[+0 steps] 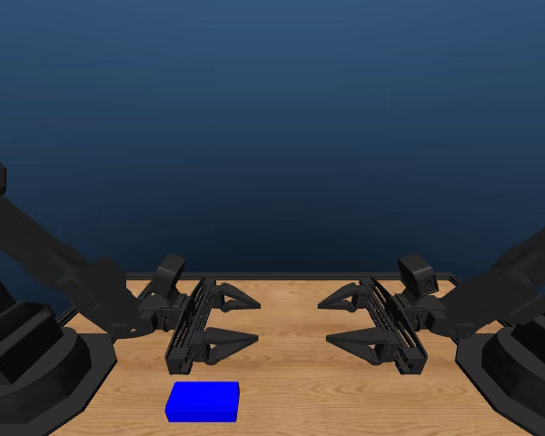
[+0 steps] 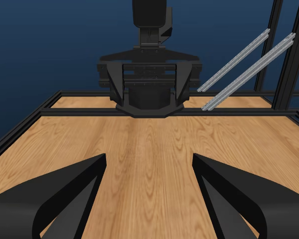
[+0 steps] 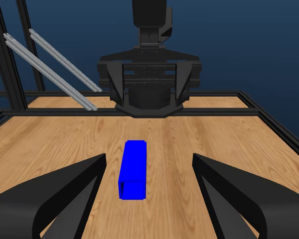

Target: Insert peg into socket

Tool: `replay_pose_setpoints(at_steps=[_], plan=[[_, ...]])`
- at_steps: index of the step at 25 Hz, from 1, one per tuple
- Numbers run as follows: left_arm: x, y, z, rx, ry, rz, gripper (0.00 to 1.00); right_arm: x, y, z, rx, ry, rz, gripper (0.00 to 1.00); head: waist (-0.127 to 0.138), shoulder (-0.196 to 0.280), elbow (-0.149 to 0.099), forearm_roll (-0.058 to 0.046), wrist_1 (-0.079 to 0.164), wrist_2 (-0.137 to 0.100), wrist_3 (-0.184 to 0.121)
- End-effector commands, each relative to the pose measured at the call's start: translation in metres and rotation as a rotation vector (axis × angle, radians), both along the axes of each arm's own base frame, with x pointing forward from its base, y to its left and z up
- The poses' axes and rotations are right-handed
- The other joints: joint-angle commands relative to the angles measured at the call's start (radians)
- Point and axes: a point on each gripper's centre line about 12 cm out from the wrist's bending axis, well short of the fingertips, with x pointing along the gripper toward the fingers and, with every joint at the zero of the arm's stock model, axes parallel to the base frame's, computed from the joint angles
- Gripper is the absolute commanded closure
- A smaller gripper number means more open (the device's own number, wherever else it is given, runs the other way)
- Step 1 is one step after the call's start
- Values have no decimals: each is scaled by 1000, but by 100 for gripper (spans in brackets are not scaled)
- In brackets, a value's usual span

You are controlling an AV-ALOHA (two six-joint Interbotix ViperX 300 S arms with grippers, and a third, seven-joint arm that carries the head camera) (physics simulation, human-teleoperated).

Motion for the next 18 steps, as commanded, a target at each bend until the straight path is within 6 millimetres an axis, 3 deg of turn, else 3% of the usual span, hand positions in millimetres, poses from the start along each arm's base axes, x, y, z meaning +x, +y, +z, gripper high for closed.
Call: replay_pose_setpoints(at_steps=[1, 10, 18], plan=[[11, -16, 22, -106, -135, -12, 0, 11, 9, -2, 126, 55, -21, 0, 3, 5, -64, 6, 199, 24, 0], [3, -14, 5, -168, -135, 27, 0, 7, 12, -9, 165, 103, -39, 0, -6, 6, -71, 4, 224, 26, 4], [-4, -15, -36, -305, 334, 111, 0, 18, 40, -16, 157, 186, 29, 0, -24, 31, -71, 4, 241, 45, 26]])
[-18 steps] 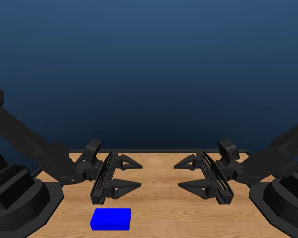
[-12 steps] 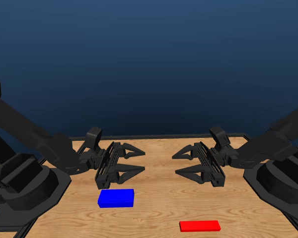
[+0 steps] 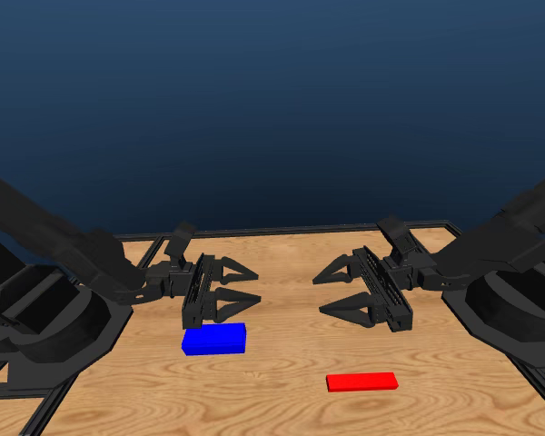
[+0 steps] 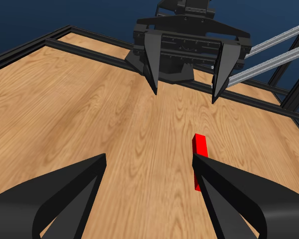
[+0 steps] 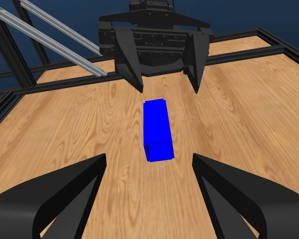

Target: Insert peg into socket

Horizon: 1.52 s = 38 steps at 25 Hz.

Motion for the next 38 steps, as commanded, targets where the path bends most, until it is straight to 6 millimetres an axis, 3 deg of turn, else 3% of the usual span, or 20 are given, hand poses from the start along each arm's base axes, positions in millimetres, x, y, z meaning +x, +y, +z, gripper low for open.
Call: replay_pose_setpoints(at_steps=[1, 5, 9, 16, 17, 20, 23, 24, 29, 30, 31, 32, 35, 38], plan=[[-4, -9, -10, -65, 203, -27, 0, 9, 19, 3, 8, 5, 45, 0, -13, 17, -19, 1, 1, 13, 15], [-16, -16, -24, -112, 338, -45, 0, 11, 28, -9, 30, 42, 59, 0, -32, 31, -20, -1, 4, 28, 20], [-21, -21, -24, -148, 406, -61, 0, 11, 33, -8, 42, 35, 67, 0, -44, 41, -23, -3, 9, 34, 18], [-25, -20, -34, -153, 461, -61, 0, 8, 45, -4, 39, 23, 102, 0, -43, 54, -28, -3, 10, 35, 8], [-32, -18, -46, -152, 515, -55, 0, 9, 48, 1, 40, 3, 108, 0, -42, 57, -30, -2, 9, 35, 5], [-32, -17, -57, -161, 561, -43, 0, 7, 59, 5, 37, -3, 135, 0, -38, 62, -32, -2, 9, 34, -6], [-37, -19, -74, -188, 618, -28, 0, 2, 68, -3, 47, 38, 150, 0, -33, 65, -33, -1, 9, 34, -16], [-32, -25, -66, -211, 554, -36, 0, 2, 71, -3, 59, 44, 152, 0, -30, 66, -34, 0, 6, 35, -18], [-37, -35, -75, -229, 567, -50, 0, -9, 76, -33, 128, 145, 128, 0, -21, 65, -33, 1, 7, 33, -25], [-37, -36, -73, -229, 555, -56, 3, -11, 76, -38, 142, 160, 119, 0, -19, 64, -33, 2, 9, 32, -26], [-39, -37, -71, -229, 551, -57, 56, -14, 75, -43, 161, 174, 103, 0, -18, 64, -32, 2, 9, 31, -26], [-38, -38, -71, -224, 549, -66, 100, -16, 75, -48, 167, 191, 100, 0, -17, 63, -31, 2, 10, 31, -27], [-29, -46, -48, -236, 412, -90, 100, -24, 76, -73, 172, 326, 82, 0, -18, 63, -31, 1, -1, 28, -30], [-21, -56, -37, -214, 344, -133, 100, -24, 81, -83, 172, 388, 82, 0, -27, 65, -32, -3, -1, 24, -38]])
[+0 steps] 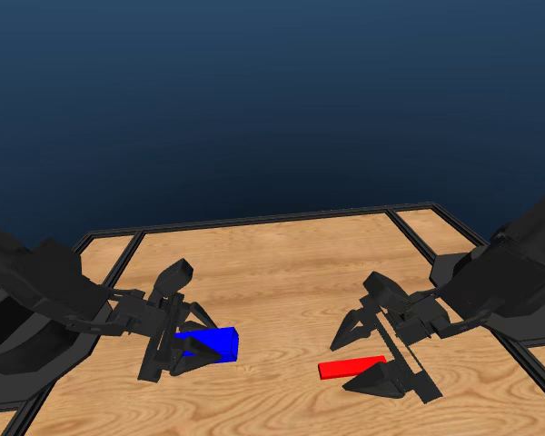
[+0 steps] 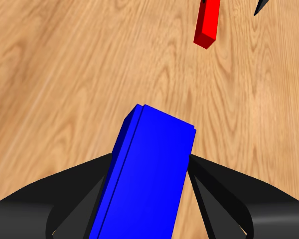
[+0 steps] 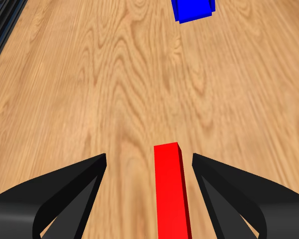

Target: Insert peg into socket

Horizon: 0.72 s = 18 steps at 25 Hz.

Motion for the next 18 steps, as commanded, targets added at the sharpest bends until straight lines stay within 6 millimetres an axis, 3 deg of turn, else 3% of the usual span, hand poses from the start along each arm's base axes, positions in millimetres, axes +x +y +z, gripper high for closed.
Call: replay_pose_setpoints(at_steps=[1, 6, 7, 8, 10, 13, 15, 16, 18], plan=[[17, -17, 36, -7, -221, -45, 100, -1, 9, -14, -3, 99, 16, 0, -11, 2, -16, -4, -13, -7, -9], [18, -18, 70, -26, -414, -25, 100, -21, 13, -50, -29, 309, 32, 0, -27, 5, -18, -10, -6, -13, -15], [18, -18, 74, -20, -433, -33, 100, -19, 14, -50, -25, 301, 20, 100, -31, 5, -18, -11, -5, -14, -17], [22, -21, 84, -17, -472, -40, 100, -26, 11, -56, -37, 323, 20, 100, -34, 5, -18, -13, -3, -16, -18], [23, -25, 86, -3, -471, -53, 100, -25, 8, -54, -49, 285, -3, 100, -37, 3, -17, -14, 2, -17, -15], [29, -28, 89, 14, -460, -65, 100, -10, 6, -24, -59, 165, -11, 100, -41, -4, -14, -15, 11, -17, -9], [35, -29, 88, 26, -442, -62, 100, -10, -1, -20, -81, 167, -13, 100, -42, -10, -12, -15, 12, -17, -9], [36, -27, 87, 32, -431, -50, 100, 0, -1, -3, -63, 128, -4, 100, -42, -12, -10, -15, 13, -18, -8], [38, -32, 86, 38, -419, -69, 100, 5, -4, 10, -93, 72, -4, 100, -40, -15, -9, -15, 17, -17, -7]])
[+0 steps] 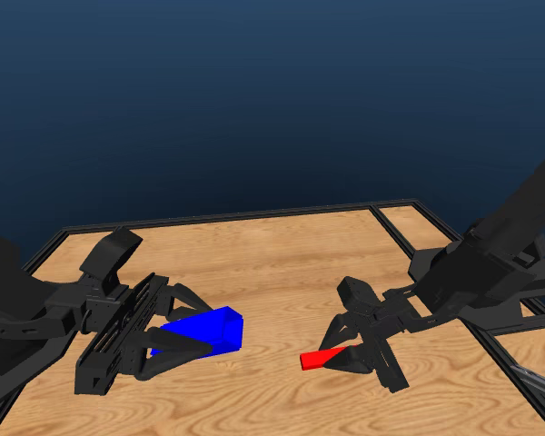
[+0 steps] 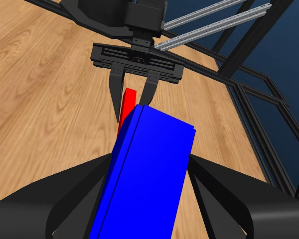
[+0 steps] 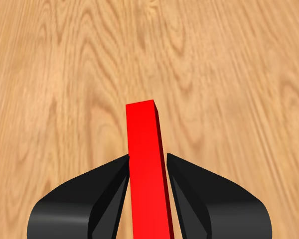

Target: Insert peg into socket

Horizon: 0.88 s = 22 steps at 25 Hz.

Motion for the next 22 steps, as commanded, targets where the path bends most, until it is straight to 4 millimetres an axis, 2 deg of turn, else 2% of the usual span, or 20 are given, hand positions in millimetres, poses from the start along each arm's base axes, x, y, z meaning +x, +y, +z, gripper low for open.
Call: replay_pose_setpoints(at_steps=[1, 2, 3, 4, 5, 7, 8, 9, 10, 11, 12, 13, 14, 15, 17, 18, 19, 20, 21, 22], plan=[[12, -4, 15, 11, -45, 2, 100, 12, -1, 32, -35, -82, 48, 100, 3, -17, -8, 2, -3, 0, 3], [15, -7, 18, 18, -48, -4, 100, 19, -2, 55, -34, -184, 35, 100, 6, -19, -7, 2, -1, 0, 6], [16, -6, 11, 23, -9, -1, 100, 20, -5, 47, -77, -110, 81, 100, 9, -21, -7, 3, 2, 0, 7], [21, -4, 22, 8, -40, 11, 100, 22, 0, 51, -99, -125, 116, 100, 11, -22, -6, 4, 0, 1, 8], [18, -7, 10, 32, 12, -7, 100, 31, 0, 72, -94, -209, 109, 100, 14, -24, -5, 4, 0, 0, 8], [24, -8, 18, 36, 8, -16, 100, 41, -4, 86, -100, -193, 130, 100, 20, -28, -3, 5, 1, -3, 6], [26, -9, 25, 35, -7, -20, 100, 36, 1, 76, -126, -153, 175, 100, 22, -29, -3, 6, 1, -3, 6], [25, -8, 16, 45, 32, -21, 100, 45, 0, 95, -122, -205, 171, 100, 24, -31, -2, 6, 1, -3, 4], [27, -7, 17, 42, 42, -19, 100, 43, 1, 91, -136, -159, 209, 100, 27, -32, -1, 7, 1, -4, 2], [30, -3, 15, 46, 61, -13, 100, 54, -11, 110, -123, -197, 176, 100, 29, -33, 0, 7, 2, -5, -1], [31, -10, 11, 59, 83, -38, 100, 56, 0, 128, -124, -251, 206, 100, 32, -33, 1, 7, 3, -7, -3], [33, -8, 16, 50, 69, -30, 100, 49, 8, 125, -120, -229, 249, 100, 34, -33, 1, 7, 3, -9, -4], [32, -10, 11, 58, 85, -39, 100, 56, 2, 129, -116, -200, 236, 100, 35, -33, 2, 8, 4, -9, -5], [36, -10, 24, 44, 42, -30, 100, 55, -3, 127, -163, -162, 275, 100, 37, -32, 2, 8, 5, -10, -6], [35, -11, 14, 53, 82, -41, 100, 50, -8, 123, -172, -71, 300, 100, 42, -31, 1, 9, 5, -12, -5], [36, -12, 13, 54, 82, -42, 100, 60, -8, 153, -165, -125, 289, 100, 43, -30, 1, 9, 7, -13, -6], [37, -13, 16, 49, 74, -43, 100, 57, -3, 158, -178, -69, 308, 100, 44, -29, 1, 9, 7, -14, -7], [35, -12, 9, 53, 105, -49, 100, 57, -4, 153, -189, -41, 309, 100, 44, -28, 0, 9, 8, -15, -9], [38, -14, 22, 43, 72, -51, 100, 55, -7, 145, -211, 41, 306, 100, 46, -27, 1, 9, 8, -15, -9], [38, -10, 16, 42, 89, -40, 100, 60, -5, 156, -199, 48, 278, 100, 47, -26, 1, 10, 10, -15, -9]])
